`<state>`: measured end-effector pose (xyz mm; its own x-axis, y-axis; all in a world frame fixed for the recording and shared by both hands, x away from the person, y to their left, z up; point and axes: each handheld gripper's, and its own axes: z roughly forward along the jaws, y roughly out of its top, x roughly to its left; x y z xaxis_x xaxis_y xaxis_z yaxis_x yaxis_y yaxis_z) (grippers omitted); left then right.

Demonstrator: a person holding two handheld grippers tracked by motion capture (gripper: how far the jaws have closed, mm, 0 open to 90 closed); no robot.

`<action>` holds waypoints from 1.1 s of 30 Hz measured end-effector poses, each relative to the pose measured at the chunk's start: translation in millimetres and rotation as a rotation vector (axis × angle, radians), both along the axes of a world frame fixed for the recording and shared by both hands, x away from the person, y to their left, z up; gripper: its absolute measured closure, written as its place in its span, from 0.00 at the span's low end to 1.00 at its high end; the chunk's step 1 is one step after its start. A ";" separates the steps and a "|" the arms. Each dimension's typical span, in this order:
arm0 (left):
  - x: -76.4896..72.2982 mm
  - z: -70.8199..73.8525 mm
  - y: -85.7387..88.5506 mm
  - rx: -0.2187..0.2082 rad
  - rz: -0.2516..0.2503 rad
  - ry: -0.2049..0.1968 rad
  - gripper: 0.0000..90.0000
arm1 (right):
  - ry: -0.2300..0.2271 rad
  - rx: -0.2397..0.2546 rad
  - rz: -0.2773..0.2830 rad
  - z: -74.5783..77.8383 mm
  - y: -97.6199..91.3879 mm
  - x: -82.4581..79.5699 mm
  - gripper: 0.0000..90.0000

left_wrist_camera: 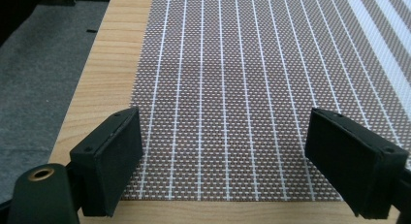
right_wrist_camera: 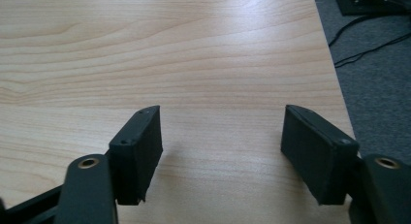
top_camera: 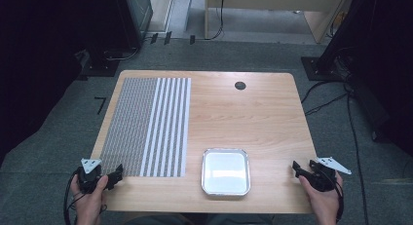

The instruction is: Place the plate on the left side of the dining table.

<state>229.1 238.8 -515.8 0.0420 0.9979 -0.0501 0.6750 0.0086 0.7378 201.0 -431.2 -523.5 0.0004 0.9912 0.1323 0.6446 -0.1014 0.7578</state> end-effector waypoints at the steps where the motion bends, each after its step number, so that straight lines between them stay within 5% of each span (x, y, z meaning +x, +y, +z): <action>1: 0.0 0.3 0.8 -0.011 0.004 -0.001 0.15 | 0.000 -0.006 -0.007 0.1 0.3 -0.1 0.38; 9: -1.8 6.3 0.9 -0.026 0.027 -0.037 0.15 | -0.022 0.005 -0.042 4.2 -0.3 -0.6 0.42; 33: -1.7 8.7 -30.5 -0.015 -0.060 -0.040 0.15 | -0.098 0.027 -0.001 22.2 19.8 -4.6 0.40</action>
